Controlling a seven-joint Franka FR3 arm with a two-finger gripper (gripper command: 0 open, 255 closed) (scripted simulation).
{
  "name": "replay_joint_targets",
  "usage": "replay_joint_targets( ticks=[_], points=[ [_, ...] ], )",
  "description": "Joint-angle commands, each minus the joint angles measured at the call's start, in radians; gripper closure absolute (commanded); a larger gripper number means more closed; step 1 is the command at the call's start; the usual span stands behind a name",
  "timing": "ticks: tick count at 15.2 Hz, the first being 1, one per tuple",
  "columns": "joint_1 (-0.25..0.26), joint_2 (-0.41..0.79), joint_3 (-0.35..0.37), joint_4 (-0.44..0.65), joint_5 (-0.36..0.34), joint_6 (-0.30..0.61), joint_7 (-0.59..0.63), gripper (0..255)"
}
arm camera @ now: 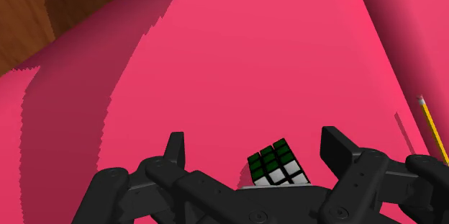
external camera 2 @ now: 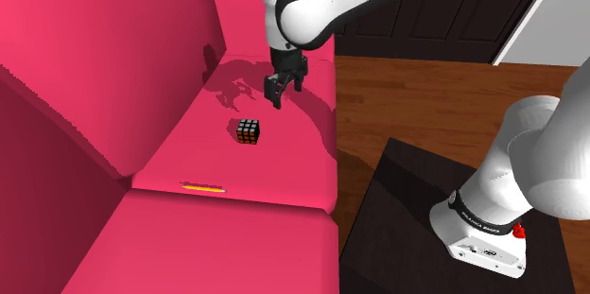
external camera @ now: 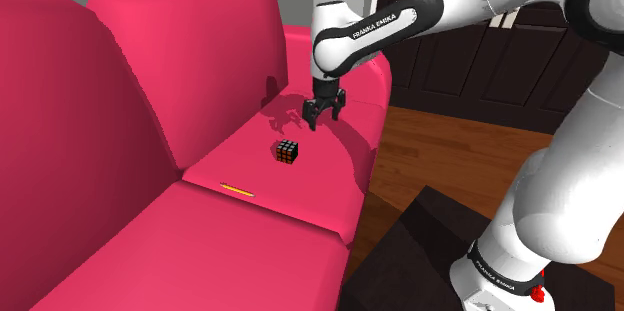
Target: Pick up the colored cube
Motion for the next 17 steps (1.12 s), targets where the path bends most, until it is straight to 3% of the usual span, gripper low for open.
replay_joint_targets(
  ticks=[1, 14, 17],
  points=[
    [0.002, 0.07, 0.002, 0.049, 0.007, 0.025, -0.003, 0],
    [0.019, 0.566, 0.027, 0.495, 0.037, 0.093, -0.002, 0],
    [0.019, 0.588, 0.027, 0.487, 0.037, 0.123, -0.002, 0]
  ],
)
